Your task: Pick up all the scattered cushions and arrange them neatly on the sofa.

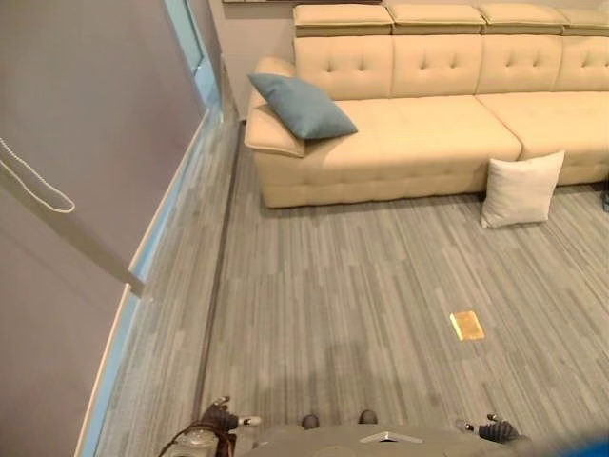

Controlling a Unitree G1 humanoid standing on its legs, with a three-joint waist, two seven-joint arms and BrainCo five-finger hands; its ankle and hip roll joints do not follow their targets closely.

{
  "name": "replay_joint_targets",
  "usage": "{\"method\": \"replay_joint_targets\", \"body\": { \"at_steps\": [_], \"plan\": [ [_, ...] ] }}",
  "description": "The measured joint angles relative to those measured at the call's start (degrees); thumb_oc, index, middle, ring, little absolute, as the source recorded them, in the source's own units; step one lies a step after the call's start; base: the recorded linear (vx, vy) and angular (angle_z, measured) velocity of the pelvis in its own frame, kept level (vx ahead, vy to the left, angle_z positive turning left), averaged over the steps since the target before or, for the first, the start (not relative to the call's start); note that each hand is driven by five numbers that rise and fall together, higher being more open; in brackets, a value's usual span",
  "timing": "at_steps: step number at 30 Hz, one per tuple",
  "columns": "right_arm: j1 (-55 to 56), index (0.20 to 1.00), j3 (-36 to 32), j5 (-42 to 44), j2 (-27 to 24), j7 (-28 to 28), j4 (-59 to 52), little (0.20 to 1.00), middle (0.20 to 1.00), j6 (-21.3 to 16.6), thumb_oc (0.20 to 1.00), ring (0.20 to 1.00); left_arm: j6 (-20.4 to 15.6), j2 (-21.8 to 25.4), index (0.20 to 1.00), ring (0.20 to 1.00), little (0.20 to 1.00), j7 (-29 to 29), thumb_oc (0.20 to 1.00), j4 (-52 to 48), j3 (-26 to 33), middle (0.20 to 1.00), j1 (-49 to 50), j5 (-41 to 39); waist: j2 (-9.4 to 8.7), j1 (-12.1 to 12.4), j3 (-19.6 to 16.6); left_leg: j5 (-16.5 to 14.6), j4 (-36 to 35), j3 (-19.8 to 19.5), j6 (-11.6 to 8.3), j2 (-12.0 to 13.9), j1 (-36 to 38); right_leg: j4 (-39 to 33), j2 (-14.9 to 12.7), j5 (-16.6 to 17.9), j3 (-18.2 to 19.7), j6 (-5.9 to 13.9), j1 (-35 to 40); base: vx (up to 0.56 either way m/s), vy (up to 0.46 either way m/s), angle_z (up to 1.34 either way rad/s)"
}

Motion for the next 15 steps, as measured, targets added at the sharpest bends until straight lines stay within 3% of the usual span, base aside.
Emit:
{"method": "replay_joint_targets", "body": {
  "at_steps": [15],
  "plan": [
    [0.5, 1.0, 1.2, 0.0, 2.1, 0.0, 0.1, 1.0, 1.0, 0.5, 1.0, 1.0, 0.0, 0.0, 1.0, 1.0, 1.0, 0.1, 1.0, 0.0, 0.0, 1.0, 0.7, 0.0, -0.74, 0.2, -1.1, 0.0, 0.1, -0.5, 0.03, 0.0, -0.1, 0.0, 0.0, -0.2, -0.4, -0.32, 0.0, 0.0, 0.0, 0.01]
  ]
}}
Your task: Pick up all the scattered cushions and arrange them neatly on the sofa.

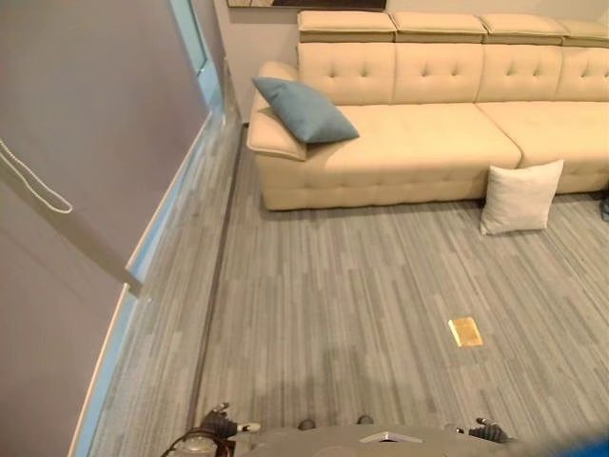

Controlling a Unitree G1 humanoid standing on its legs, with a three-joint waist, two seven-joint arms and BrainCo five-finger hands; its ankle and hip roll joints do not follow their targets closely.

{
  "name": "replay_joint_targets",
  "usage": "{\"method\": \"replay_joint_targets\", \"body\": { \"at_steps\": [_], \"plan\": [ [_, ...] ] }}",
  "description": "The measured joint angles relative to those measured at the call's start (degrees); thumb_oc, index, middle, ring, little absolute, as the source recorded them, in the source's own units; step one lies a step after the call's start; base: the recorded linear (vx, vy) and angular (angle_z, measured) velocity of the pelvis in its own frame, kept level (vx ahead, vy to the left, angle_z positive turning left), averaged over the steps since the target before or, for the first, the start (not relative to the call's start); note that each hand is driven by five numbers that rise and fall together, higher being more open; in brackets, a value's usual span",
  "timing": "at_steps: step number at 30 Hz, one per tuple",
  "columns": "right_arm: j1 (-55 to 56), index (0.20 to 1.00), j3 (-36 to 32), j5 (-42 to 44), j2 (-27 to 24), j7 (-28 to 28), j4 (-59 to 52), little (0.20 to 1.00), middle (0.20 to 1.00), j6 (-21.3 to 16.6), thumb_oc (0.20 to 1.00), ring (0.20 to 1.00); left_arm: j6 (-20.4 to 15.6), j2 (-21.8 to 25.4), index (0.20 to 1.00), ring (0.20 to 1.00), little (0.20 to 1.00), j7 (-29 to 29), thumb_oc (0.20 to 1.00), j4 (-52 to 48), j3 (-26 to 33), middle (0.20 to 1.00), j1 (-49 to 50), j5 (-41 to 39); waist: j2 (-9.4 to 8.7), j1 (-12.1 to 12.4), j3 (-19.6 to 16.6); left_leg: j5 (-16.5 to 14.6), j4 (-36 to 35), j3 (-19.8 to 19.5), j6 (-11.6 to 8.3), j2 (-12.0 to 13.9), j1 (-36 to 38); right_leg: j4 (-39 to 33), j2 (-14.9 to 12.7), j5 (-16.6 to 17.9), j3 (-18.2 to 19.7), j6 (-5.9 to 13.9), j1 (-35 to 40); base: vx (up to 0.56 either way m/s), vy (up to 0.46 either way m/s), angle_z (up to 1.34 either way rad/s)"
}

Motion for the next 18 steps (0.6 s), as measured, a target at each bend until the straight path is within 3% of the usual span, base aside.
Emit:
{"method": "replay_joint_targets", "body": {
  "at_steps": [11, 18],
  "plan": [
    [0.0, 1.0, 0.1, -1.1, 0.0, 0.0, 0.4, 1.0, 1.0, 0.3, 1.0, 1.0, 0.8, 0.0, 1.0, 1.0, 1.0, 0.0, 1.0, 0.0, 0.0, 1.0, 0.1, 0.3, 0.02, 0.2, 0.0, -0.1, 0.0, 0.3, -0.11, 0.0, -0.4, 0.0, 0.0, 0.0, 0.3, 0.02, -0.6, 0.01, 0.009, -0.01],
    [-2.0, 1.0, 2.1, -1.1, 0.0, 0.0, -0.1, 1.0, 1.0, 0.4, 1.0, 1.0, 0.9, 0.1, 1.0, 1.0, 1.0, 0.1, 1.0, 0.0, -0.1, 1.0, -1.6, 1.2, -1.13, 1.3, 1.9, -0.2, 0.4, 1.1, 0.02, -0.2, -1.6, 0.3, 0.0, 0.5, 1.2, 0.47, -1.9, -0.01, 0.083, -0.07]
  ]
}}
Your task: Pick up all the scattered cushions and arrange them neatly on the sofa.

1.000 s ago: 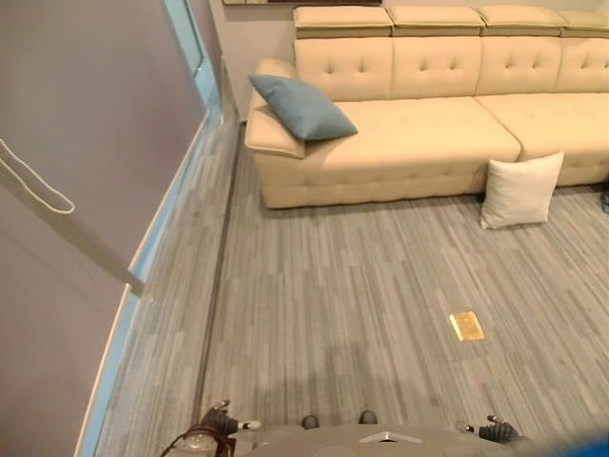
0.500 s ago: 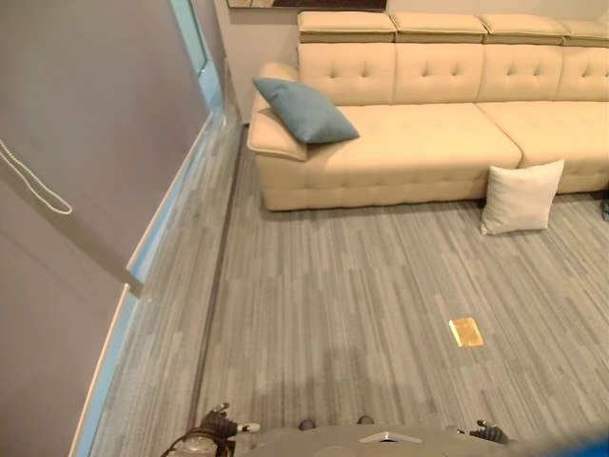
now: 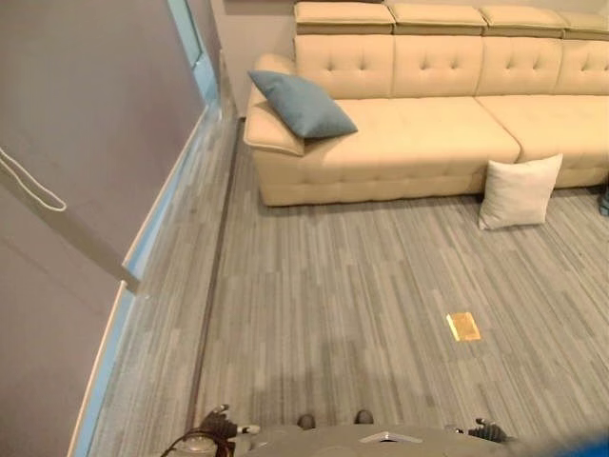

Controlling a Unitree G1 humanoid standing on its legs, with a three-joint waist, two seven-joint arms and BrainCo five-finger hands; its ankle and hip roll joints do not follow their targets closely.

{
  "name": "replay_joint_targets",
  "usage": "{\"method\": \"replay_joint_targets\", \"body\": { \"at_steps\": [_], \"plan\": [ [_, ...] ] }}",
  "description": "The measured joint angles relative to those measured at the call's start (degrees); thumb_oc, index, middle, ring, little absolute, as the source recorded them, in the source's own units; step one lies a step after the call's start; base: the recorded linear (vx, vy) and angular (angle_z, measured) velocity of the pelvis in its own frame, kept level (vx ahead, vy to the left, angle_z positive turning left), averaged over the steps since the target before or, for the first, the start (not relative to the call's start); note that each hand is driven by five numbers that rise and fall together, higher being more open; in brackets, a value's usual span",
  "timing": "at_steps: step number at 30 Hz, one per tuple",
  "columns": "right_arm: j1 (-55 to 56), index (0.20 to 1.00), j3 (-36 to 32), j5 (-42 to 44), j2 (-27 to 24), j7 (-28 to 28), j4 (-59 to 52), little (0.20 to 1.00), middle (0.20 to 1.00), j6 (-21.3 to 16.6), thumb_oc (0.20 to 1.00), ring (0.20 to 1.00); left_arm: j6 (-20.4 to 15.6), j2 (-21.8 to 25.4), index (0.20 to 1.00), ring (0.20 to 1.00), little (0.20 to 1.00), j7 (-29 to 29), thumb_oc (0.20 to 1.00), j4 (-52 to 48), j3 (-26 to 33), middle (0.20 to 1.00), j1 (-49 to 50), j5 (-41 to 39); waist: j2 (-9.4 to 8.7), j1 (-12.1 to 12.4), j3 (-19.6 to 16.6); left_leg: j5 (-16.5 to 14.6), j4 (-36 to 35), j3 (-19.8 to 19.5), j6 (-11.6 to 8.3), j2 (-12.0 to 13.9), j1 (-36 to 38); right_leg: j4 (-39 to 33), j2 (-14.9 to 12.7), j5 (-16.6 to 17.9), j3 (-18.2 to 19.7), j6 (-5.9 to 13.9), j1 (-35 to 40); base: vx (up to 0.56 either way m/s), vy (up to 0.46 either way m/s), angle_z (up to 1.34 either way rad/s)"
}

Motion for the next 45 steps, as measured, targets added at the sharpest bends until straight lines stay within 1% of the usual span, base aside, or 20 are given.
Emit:
{"method": "replay_joint_targets", "body": {
  "at_steps": [5, 7, 10, 15, 19, 21, 23, 24, 25, 28, 30, 31, 34, 36, 40, 41, 42, 43, 44, 45],
  "plan": [
    [-2.0, 1.0, 0.4, 0.0, 0.0, 0.0, -0.1, 1.0, 1.0, 0.0, 1.0, 1.0, 0.0, 0.0, 1.0, 1.0, 1.0, 0.1, 1.0, 0.0, -0.8, 1.0, -1.5, 0.0, 0.02, 0.4, 1.7, -0.5, 0.2, 0.7, 1.48, -0.6, -1.6, 6.5, -0.8, -1.9, 0.7, 1.89, -4.5, 0.02, 0.149, -0.1],
    [-3.4, 1.0, 0.7, 0.0, 0.2, 0.1, -1.1, 1.0, 1.0, -0.1, 1.0, 1.0, 0.0, -0.2, 1.0, 1.0, 1.0, 0.2, 1.0, -0.1, 0.1, 1.0, -3.2, -0.4, 2.13, -0.4, 4.4, -0.3, 0.0, -0.3, 3.62, 0.5, 0.2, 20.4, -1.3, -4.0, 0.2, 4.3, -9.3, 0.15, 0.177, 0.32],
    [-3.7, 1.0, 1.9, 0.1, 0.6, 0.2, -1.3, 1.0, 1.0, -0.1, 1.0, 1.0, -0.2, 0.3, 1.0, 1.0, 1.0, 0.2, 1.0, -0.1, -0.9, 1.0, -4.1, -1.9, 1.24, -0.6, 4.8, -1.6, 0.7, -1.2, 4.55, -0.6, 0.8, 28.2, -2.7, -5.8, 0.5, 4.21, -12.8, 0.14, 0.083, 0.12],
    [-4.0, 1.0, 2.7, 0.1, 1.2, 0.4, -3.6, 1.0, 1.0, -0.4, 1.0, 1.0, -0.1, 0.0, 1.0, 1.0, 1.0, 0.2, 1.0, 0.0, -0.9, 1.0, -4.3, -1.9, 1.11, -1.3, 5.0, -2.4, 0.4, -2.2, 5.85, 0.1, 1.7, 24.9, -1.3, -7.6, 0.4, 3.85, -13.7, 0.25, -0.026, -0.01],
    [-3.5, 1.0, 4.5, 0.1, 1.3, 0.6, -4.9, 1.0, 1.0, -0.3, 1.0, 1.0, -0.1, 0.0, 1.0, 1.0, 1.0, 0.2, 1.0, 0.6, -0.5, 1.0, -6.7, -1.9, 0.29, -3.8, 5.3, -4.9, 0.1, -5.2, 4.79, -0.1, 3.6, 12.3, 1.1, -2.8, 4.6, 5.0, -17.8, 0.33, -0.067, 0.44],
    [-2.2, 1.0, 5.3, 0.0, 1.7, 0.7, -3.8, 1.0, 1.0, -0.1, 1.0, 1.0, -0.3, -0.4, 1.0, 1.0, 1.0, 0.2, 1.0, 0.4, -0.8, 1.0, -6.3, -1.8, -0.54, -5.5, 4.1, -7.6, 1.2, -10.1, 3.36, -0.3, 6.0, 11.3, 1.4, -1.8, 6.4, 4.18, -15.9, 0.36, -0.139, 1.23],
    [-1.0, 1.0, 4.8, 0.0, 1.8, 0.8, -3.6, 1.0, 1.0, -0.2, 1.0, 1.0, -0.5, -1.1, 1.0, 1.0, 1.0, 0.1, 1.0, 0.5, -1.7, 1.0, -5.7, -1.8, -0.65, -5.6, 3.1, -10.8, 9.4, -13.1, -0.73, -0.9, 5.4, 9.9, 1.2, 0.7, 5.7, 0.16, -11.5, 0.17, -0.099, 1.2],
    [-1.0, 1.0, 4.3, 0.0, 1.8, 0.8, -3.6, 1.0, 1.0, -0.2, 1.0, 1.0, -0.6, -1.2, 1.0, 1.0, 1.0, 0.1, 1.0, 0.1, -2.1, 1.0, -4.7, -1.8, -0.73, -4.8, 2.6, -11.2, 14.9, -12.6, -2.26, -1.0, 3.5, 8.5, 1.1, 0.5, 5.1, 0.01, -9.7, 0.14, -0.159, 0.76],
    [-1.5, 1.0, 4.8, 0.1, 1.3, 0.7, -3.7, 1.0, 1.0, -0.5, 1.0, 1.0, -0.6, -1.3, 1.0, 1.0, 1.0, 0.1, 1.0, 0.4, -2.1, 1.0, -4.7, -1.9, -1.69, -3.9, 1.9, -11.8, 28.5, -10.2, -5.51, -1.7, -3.5, 5.1, 0.3, 2.4, 4.0, -3.48, -7.1, 0.16, -0.171, 0.34],
    [-4.5, 1.0, 5.4, 0.1, -0.2, 0.4, -4.2, 1.0, 1.0, -0.9, 1.0, 1.0, -0.5, -1.3, 1.0, 1.0, 1.0, 0.2, 1.0, 0.2, -2.0, 1.0, -4.7, -2.4, -0.81, -1.6, 2.3, -11.4, 40.8, -7.1, -6.12, -0.4, -14.0, 2.8, 1.8, 1.5, 3.6, -6.7, -5.6, 0.23, -0.117, 0.15],
    [-6.0, 1.0, 5.4, 0.2, 0.1, 0.4, -4.2, 1.0, 1.0, -1.0, 1.0, 1.0, -0.5, -0.6, 1.0, 1.0, 1.0, 0.2, 1.0, 0.1, -1.4, 1.0, -5.3, -2.6, -2.14, -1.1, 3.4, -11.3, 34.7, -3.5, -5.93, 0.6, -15.7, 0.1, 1.8, 0.8, 3.0, -6.15, -2.9, 0.34, -0.03, 0.25],
    [-6.6, 1.0, 5.6, 0.2, 0.0, 0.4, -3.8, 1.0, 1.0, -0.8, 1.0, 1.0, -0.5, -0.4, 1.0, 1.0, 1.0, 0.2, 1.0, 0.0, -1.5, 1.0, -5.9, -2.6, -2.42, -1.0, 4.0, -9.6, 24.1, -2.1, -5.03, 0.7, -15.7, -0.1, 1.8, -0.1, 1.9, -5.65, -1.5, 0.27, 0.018, 0.24],
    [-7.6, 1.0, 5.9, 0.2, -0.2, 0.4, -3.9, 1.0, 1.0, -1.0, 1.0, 1.0, -0.5, -0.3, 1.0, 1.0, 1.0, 0.1, 1.0, -0.1, -2.1, 1.0, -6.4, -2.5, -2.13, -1.2, 5.0, 0.2, 5.4, -1.4, -5.69, 0.3, -16.9, -0.4, 2.9, -3.5, 0.7, -4.48, 1.6, 0.36, 0.061, 0.22],
    [-7.9, 1.0, 5.8, 0.2, -0.3, 0.4, -3.2, 1.0, 1.0, -0.9, 1.0, 1.0, -0.6, -0.6, 1.0, 1.0, 1.0, 0.2, 1.0, 0.0, -1.8, 1.0, -6.7, -2.4, -0.38, -0.7, 5.7, 5.1, 1.3, -1.4, -5.91, 2.1, -18.2, -0.4, 5.0, -5.7, 1.5, -5.21, 4.1, 0.43, 0.152, -0.22],
    [-5.7, 1.0, 5.8, 0.1, -0.4, 0.5, -2.6, 1.0, 1.0, -0.9, 1.0, 1.0, -0.1, -0.8, 1.0, 1.0, 1.0, 0.1, 1.0, 0.7, -0.3, 1.0, -4.0, -2.4, 0.8, -0.8, 3.3, 7.0, 6.1, -0.5, -3.81, 2.0, -16.5, 0.3, 5.3, -9.1, 3.8, -3.72, 8.0, 0.28, 0.15, -0.38],
    [-5.5, 1.0, 5.8, 0.1, -0.3, 0.5, -2.2, 1.0, 1.0, -0.9, 1.0, 1.0, -0.1, -0.9, 1.0, 1.0, 1.0, 0.1, 1.0, 1.0, -0.3, 1.0, -3.8, -2.3, 0.89, -1.0, 3.1, 8.1, 4.1, -0.1, 0.09, 1.6, -14.1, 3.3, 4.8, -10.8, 3.8, -1.92, 7.9, 0.31, 0.275, -0.29],
    [-5.2, 1.0, 5.7, 0.1, -0.4, 0.7, -2.4, 1.0, 1.0, -0.7, 1.0, 1.0, 0.1, -1.2, 1.0, 1.0, 1.0, 0.1, 1.0, 2.3, -0.6, 1.0, -4.9, -2.3, 1.8, -1.4, 3.4, 7.7, 2.0, 0.1, 1.35, 2.2, -11.5, 14.5, 4.8, -12.5, 3.3, 0.69, 3.5, 0.19, 0.192, -0.34],
    [-5.1, 1.0, 5.7, 0.1, -0.3, 0.7, -2.9, 1.0, 1.0, -0.6, 1.0, 1.0, 0.2, -1.1, 1.0, 1.0, 1.0, 0.1, 1.0, 2.3, -1.0, 1.0, -5.1, -2.3, 2.46, -1.4, 3.7, 7.5, 1.3, 0.2, 1.64, 2.7, -10.2, 22.9, 4.9, -13.1, 2.8, 1.54, -0.1, 0.33, 0.257, -0.08],
    [-4.5, 1.0, 5.8, 0.1, -0.2, 0.8, -5.8, 1.0, 1.0, -0.6, 1.0, 1.0, 0.2, -0.1, 1.0, 1.0, 1.0, 0.1, 1.0, 2.3, -2.8, 1.0, -5.1, -2.3, 1.98, -2.5, 3.8, 6.5, 0.8, 0.1, 2.6, 2.0, -7.6, 42.1, 1.8, -14.6, 0.1, 3.44, -8.5, 0.19, 0.12, 0.11],
    [-4.2, 1.0, 5.9, 0.1, -0.1, 0.8, -6.3, 1.0, 1.0, -0.6, 1.0, 1.0, 0.1, 0.3, 1.0, 1.0, 1.0, 0.1, 1.0, 1.9, -2.8, 1.0, -5.4, -2.3, 1.5, -2.8, 3.6, 5.1, 1.3, 0.0, 3.64, 1.0, -6.7, 45.8, -0.1, -15.0, 0.0, 4.24, -10.8, 0.44, 0.186, 0.23]
  ]
}}
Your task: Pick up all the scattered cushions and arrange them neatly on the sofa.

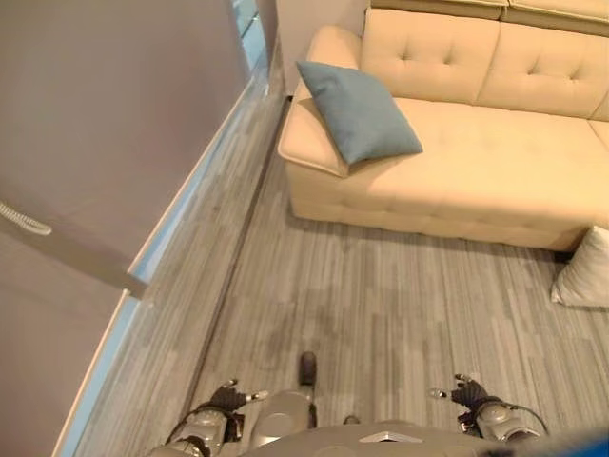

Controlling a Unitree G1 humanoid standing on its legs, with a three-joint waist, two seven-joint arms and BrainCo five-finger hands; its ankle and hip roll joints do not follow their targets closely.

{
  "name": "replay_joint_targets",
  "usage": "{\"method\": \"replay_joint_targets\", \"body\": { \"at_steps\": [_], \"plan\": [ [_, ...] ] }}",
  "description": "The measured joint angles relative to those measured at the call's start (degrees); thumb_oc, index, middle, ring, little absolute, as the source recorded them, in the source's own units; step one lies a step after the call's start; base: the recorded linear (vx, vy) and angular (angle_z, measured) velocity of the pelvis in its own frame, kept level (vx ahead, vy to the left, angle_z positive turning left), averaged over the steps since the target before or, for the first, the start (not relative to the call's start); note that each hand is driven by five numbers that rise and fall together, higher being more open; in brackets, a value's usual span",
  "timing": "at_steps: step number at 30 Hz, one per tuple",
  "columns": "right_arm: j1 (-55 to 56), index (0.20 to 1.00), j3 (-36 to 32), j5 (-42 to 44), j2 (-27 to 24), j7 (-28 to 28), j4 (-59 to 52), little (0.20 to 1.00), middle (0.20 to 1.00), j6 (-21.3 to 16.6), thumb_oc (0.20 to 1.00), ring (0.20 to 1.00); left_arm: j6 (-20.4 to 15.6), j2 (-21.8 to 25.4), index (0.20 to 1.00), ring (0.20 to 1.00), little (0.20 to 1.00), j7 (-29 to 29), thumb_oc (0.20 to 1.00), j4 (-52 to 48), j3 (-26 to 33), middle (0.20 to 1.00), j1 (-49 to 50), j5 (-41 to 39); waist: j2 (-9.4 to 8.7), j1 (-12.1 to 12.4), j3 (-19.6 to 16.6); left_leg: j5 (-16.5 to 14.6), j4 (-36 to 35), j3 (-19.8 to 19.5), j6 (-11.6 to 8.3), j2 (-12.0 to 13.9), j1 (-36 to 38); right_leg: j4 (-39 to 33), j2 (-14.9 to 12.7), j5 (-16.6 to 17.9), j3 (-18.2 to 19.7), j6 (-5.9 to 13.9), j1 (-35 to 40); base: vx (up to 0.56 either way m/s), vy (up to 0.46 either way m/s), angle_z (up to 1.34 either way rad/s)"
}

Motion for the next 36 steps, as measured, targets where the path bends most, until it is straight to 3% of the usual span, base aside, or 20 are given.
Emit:
{"method": "replay_joint_targets", "body": {
  "at_steps": [1, 2, 3, 5, 8, 10, 12, 13, 14, 17, 18, 19, 21, 23, 26, 27, 29, 30, 33, 36],
  "plan": [
    [0.5, 1.0, 0.0, 0.0, 0.3, 0.1, -0.4, 1.0, 1.0, 0.0, 1.0, 1.0, 0.1, 0.5, 1.0, 1.0, 1.0, 0.0, 1.0, -0.3, -0.5, 1.0, -0.7, 0.0, -1.13, 0.0, -0.1, -1.7, 0.2, 0.3, 1.06, -2.0, 2.0, 5.0, -4.2, -0.2, -0.2, 0.24, -3.3, 0.36, 0.082, 0.16],
    [0.5, 1.0, 0.0, 0.0, 0.3, 0.1, -0.7, 1.0, 1.0, 0.0, 1.0, 1.0, 0.1, 0.5, 1.0, 1.0, 1.0, 0.0, 1.0, -0.5, -0.5, 1.0, -1.4, 0.0, -1.11, -0.4, 0.3, -2.9, 0.0, -0.2, 1.92, -2.4, 3.4, 4.5, -4.9, -0.3, 0.0, 0.3, -4.2, 0.5, 0.079, 0.06],
    [0.4, 1.0, -0.1, 0.0, 0.3, 0.1, -1.3, 1.0, 1.0, 0.0, 1.0, 1.0, 0.1, 0.5, 1.0, 1.0, 1.0, 0.0, 1.0, -0.6, -0.5, 1.0, -2.1, 0.0, -1.01, -0.7, 0.4, -3.9, -0.3, -0.4, 2.48, -2.5, 4.3, 3.4, -4.8, -0.3, 0.6, 0.35, -5.0, 0.38, -0.005, -0.04],
    [-0.7, 1.0, 0.0, 0.0, 0.5, 0.3, -2.2, 1.0, 1.0, -0.3, 1.0, 1.0, 0.1, 0.9, 1.0, 1.0, 1.0, 0.0, 1.0, -0.2, -0.2, 1.0, -2.2, 0.0, -0.39, -1.2, 1.2, -4.8, -1.4, -0.3, 1.18, -2.4, 7.6, -13.1, -2.8, 1.2, 0.1, 0.37, -7.1, 0.35, -0.039, 0.03],
    [-0.1, 1.0, -0.3, 0.0, 0.7, 0.4, -2.9, 1.0, 1.0, -0.3, 1.0, 1.0, 0.0, 0.9, 1.0, 1.0, 1.0, 0.0, 1.0, -0.2, 0.8, 1.0, -2.8, 0.1, -1.42, -2.2, 1.6, -8.6, -1.2, -0.9, 0.01, -3.0, 10.0, -24.7, -2.3, 6.5, -3.7, 0.28, -9.4, 0.48, -0.063, 0.16],
    [-0.5, 1.0, -0.5, -0.1, 1.8, 0.5, -2.5, 1.0, 1.0, -0.2, 1.0, 1.0, 0.3, 1.0, 1.0, 1.0, 1.0, 0.0, 1.0, 0.8, 3.1, 1.0, -2.0, 0.2, -2.74, -3.0, 1.1, -11.8, -1.1, -1.4, -0.21, -3.8, 12.3, -41.1, -1.9, 12.2, -3.5, 1.37, -8.7, 0.39, -0.071, 0.04],
    [-0.1, 1.0, -1.1, -0.3, 1.9, 0.5, -2.0, 1.0, 1.0, 0.2, 1.0, 1.0, 0.4, 0.4, 1.0, 1.0, 1.0, -0.1, 1.0, 0.8, 3.1, 1.0, -0.5, 0.3, -2.57, -3.6, 0.7, -15.2, -1.2, -2.2, -1.3, -3.0, 17.3, -39.8, -1.7, 13.9, -4.1, 0.66, -7.7, 0.44, -0.12, 0.17],
    [0.8, 1.0, -1.3, -0.6, 1.8, 0.5, -1.6, 1.0, 1.0, 0.3, 1.0, 1.0, 0.4, -0.4, 1.0, 1.0, 1.0, -0.3, 1.0, 0.8, 2.9, 1.0, 0.7, 0.6, -1.03, -4.3, -0.4, -17.7, -0.9, -3.4, -2.97, -1.0, 20.2, -37.2, -0.4, 16.4, -4.3, -1.42, -6.3, 0.5, -0.2, 0.49],
    [1.4, 1.0, -1.3, -0.7, 2.0, 0.7, -1.3, 1.0, 1.0, 0.4, 1.0, 1.0, 0.4, -1.0, 1.0, 1.0, 1.0, -0.4, 1.0, 0.8, 2.9, 1.0, 1.0, 1.0, -1.02, -4.5, -1.1, -18.4, 3.8, -4.3, -5.42, 0.1, 20.8, -36.7, 0.5, 19.3, -3.7, -5.08, -3.5, 0.34, -0.153, 0.61],
    [2.4, 1.0, -1.0, -1.0, 1.2, 0.7, -1.9, 1.0, 1.0, 0.2, 1.0, 1.0, 0.3, -1.9, 1.0, 1.0, 1.0, -0.5, 1.0, 0.7, 3.0, 1.0, 2.7, 1.0, -2.35, -2.8, -3.8, -16.0, 29.4, -5.0, -12.1, -0.7, 10.6, -42.0, 0.8, 19.4, -2.0, -10.14, 3.3, 0.2, -0.201, 0.12],
    [1.4, 1.0, -0.9, -0.4, 0.2, 0.4, -1.9, 1.0, 1.0, -0.5, 1.0, 1.0, 0.1, -2.1, 1.0, 1.0, 1.0, -0.4, 1.0, 0.3, 2.7, 1.0, 0.7, 1.0, -2.18, -1.7, -3.6, -14.2, 49.1, -4.8, -11.71, -0.6, -0.5, -42.3, 1.2, 18.0, -1.8, -11.12, 3.8, 0.26, -0.227, -0.36],
    [0.1, 1.0, -0.2, 0.1, -0.1, 0.4, -1.3, 1.0, 1.0, -0.4, 1.0, 1.0, 0.0, -2.0, 1.0, 1.0, 1.0, -0.4, 1.0, 0.2, 2.8, 1.0, -0.4, 1.0, -2.86, -0.4, -3.1, -14.1, 54.7, -4.8, -11.7, -0.9, -5.3, -42.5, 1.4, 17.8, -0.9, -11.36, 4.6, 0.24, -0.108, -0.16],
    [-2.0, 1.0, -0.3, 0.1, 0.8, 0.2, -1.5, 1.0, 1.0, -0.4, 1.0, 1.0, 0.0, -1.2, 1.0, 1.0, 1.0, -0.4, 1.0, 0.2, 2.8, 1.0, -1.8, 0.9, -5.29, -0.8, -0.2, -14.0, 51.7, -5.3, -11.41, -0.9, -11.3, -43.2, 1.2, 13.8, -0.5, -12.93, 10.1, 0.36, -0.058, -0.01],
    [-2.2, 1.0, 0.2, 0.2, 1.3, 0.2, 0.0, 1.0, 1.0, -0.2, 1.0, 1.0, 0.0, 0.1, 1.0, 1.0, 1.0, -0.3, 1.0, -1.3, 0.6, 1.0, -2.9, 0.9, -6.3, 0.2, 0.7, -13.3, 37.6, -2.4, -9.9, 0.2, -14.4, -46.1, 1.6, 12.3, -0.1, -11.49, 13.8, 0.37, 0.055, -0.13],
    [-3.0, 1.0, 0.9, 0.2, -0.2, 0.1, 0.4, 1.0, 1.0, -0.2, 1.0, 1.0, -0.1, -0.4, 1.0, 1.0, 1.0, -0.3, 1.0, -2.4, -0.2, 1.0, -2.6, 0.9, -3.26, 0.1, 1.9, -6.6, 7.2, -2.5, -10.16, 0.8, -12.9, -46.1, 3.7, 9.7, 0.3, -9.58, 16.6, 0.2, 0.067, -0.23],
    [-2.9, 1.0, 0.9, 0.2, -0.6, 0.1, 0.8, 1.0, 1.0, -0.1, 1.0, 1.0, 0.0, -0.8, 1.0, 1.0, 1.0, -0.3, 1.0, -2.2, 0.6, 1.0, -2.1, 0.9, -1.83, 0.1, 3.0, -2.8, 4.0, -3.3, -9.65, 0.5, -13.1, -45.7, 4.4, 9.2, 1.2, -9.31, 18.5, 0.32, 0.194, -0.83],
    [-1.0, 1.0, 0.9, 0.1, -0.9, 0.2, 0.8, 1.0, 1.0, -0.4, 1.0, 1.0, 0.1, -1.0, 1.0, 1.0, 1.0, -0.3, 1.0, -1.8, 1.8, 1.0, 1.3, 0.4, 0.47, 0.1, 0.9, 1.2, 7.9, -3.8, -2.87, 0.5, -8.2, -43.8, 6.1, 5.4, 2.9, -4.66, 22.3, 0.23, 0.221, -0.77],
    [-0.5, 1.0, 0.8, 0.0, 0.0, 0.1, 0.7, 1.0, 1.0, -0.2, 1.0, 1.0, 0.1, -0.3, 1.0, 1.0, 1.0, -0.2, 1.0, -1.5, 2.0, 1.0, 1.3, 0.3, -1.39, -0.5, 0.9, 2.7, 5.0, -3.7, -2.33, -0.7, -5.6, -40.6, 4.3, 4.1, 2.6, -4.67, 21.4, 0.06, 0.111, -0.3],
    [-0.5, 1.0, 0.9, 0.0, 0.3, 0.2, -0.1, 1.0, 1.0, -0.1, 1.0, 1.0, 0.0, 0.1, 1.0, 1.0, 1.0, 0.1, 1.0, -2.0, 1.8, 1.0, 0.6, 0.0, -1.27, -0.1, 0.5, 3.2, -1.6, -2.8, -0.82, 0.2, -0.4, -29.4, 3.3, -0.5, 1.6, -0.9, 16.6, 0.06, 0.129, -0.32],
    [-1.8, 1.0, 0.8, 0.0, -0.2, 0.0, -2.9, 1.0, 1.0, -0.3, 1.0, 1.0, -0.1, 0.8, 1.0, 1.0, 1.0, 0.1, 1.0, -2.1, 1.7, 1.0, -1.7, -0.3, -1.27, -0.1, 0.5, 0.9, -1.7, -1.5, 2.03, -1.6, 1.8, -19.5, -1.4, -2.5, 0.6, 1.59, 8.8, 0.04, 0.096, -0.19]
  ]
}}
